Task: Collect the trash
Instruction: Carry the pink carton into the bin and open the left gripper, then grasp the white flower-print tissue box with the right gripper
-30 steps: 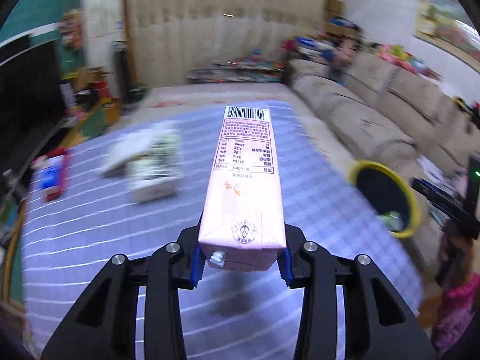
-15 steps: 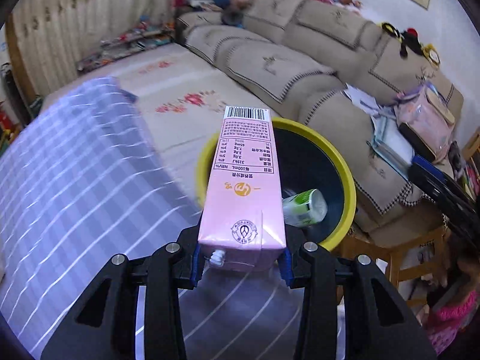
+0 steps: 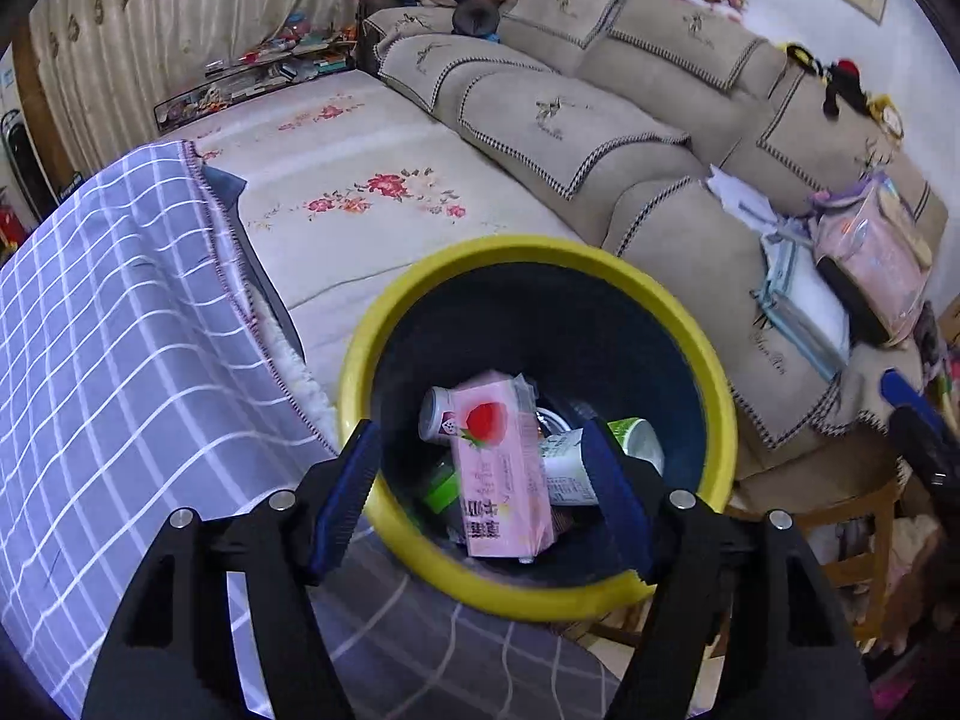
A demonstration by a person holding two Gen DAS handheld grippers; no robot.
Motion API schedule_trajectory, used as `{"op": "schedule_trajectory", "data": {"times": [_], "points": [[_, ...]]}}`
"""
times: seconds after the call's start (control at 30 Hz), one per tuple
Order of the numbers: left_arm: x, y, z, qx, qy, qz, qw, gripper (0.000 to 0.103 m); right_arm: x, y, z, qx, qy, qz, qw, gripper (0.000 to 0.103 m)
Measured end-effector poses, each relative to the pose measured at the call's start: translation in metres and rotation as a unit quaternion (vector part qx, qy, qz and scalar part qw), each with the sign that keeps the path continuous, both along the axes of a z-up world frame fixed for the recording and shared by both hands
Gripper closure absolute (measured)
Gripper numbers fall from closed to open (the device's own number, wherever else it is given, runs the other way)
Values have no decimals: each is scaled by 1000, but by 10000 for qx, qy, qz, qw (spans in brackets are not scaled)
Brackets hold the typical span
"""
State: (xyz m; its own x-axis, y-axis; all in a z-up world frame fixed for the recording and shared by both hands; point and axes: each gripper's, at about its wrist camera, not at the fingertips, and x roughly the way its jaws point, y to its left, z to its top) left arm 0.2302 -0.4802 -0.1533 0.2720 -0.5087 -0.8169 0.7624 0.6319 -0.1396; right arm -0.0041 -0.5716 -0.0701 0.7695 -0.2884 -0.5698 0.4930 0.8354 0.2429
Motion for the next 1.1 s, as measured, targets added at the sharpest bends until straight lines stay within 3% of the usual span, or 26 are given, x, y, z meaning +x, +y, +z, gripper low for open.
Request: {"op": "schedule_trajectory", "data": {"times": [0.27,0.47,0.67,0.8,1.1], "points": [[-13,96,43,-519,-484,602,9957,24,13,13,0,0,29,209,9998,34],[-13,190,59,-653,-801,1457,9839,15,38,36,3,11,114,592,9982,32],[-13,297,60,-639,-921,2538,9608,12,86,87,17,-105,109,1319,9911,31],[-20,371,58,-645,-933,3261,9385,12,123,128,32,-120,-33,1785,9839,31],[-44,484,52,-679,-935,4220,8992,12,228,269,48,108,-53,2765,9609,28]]}}
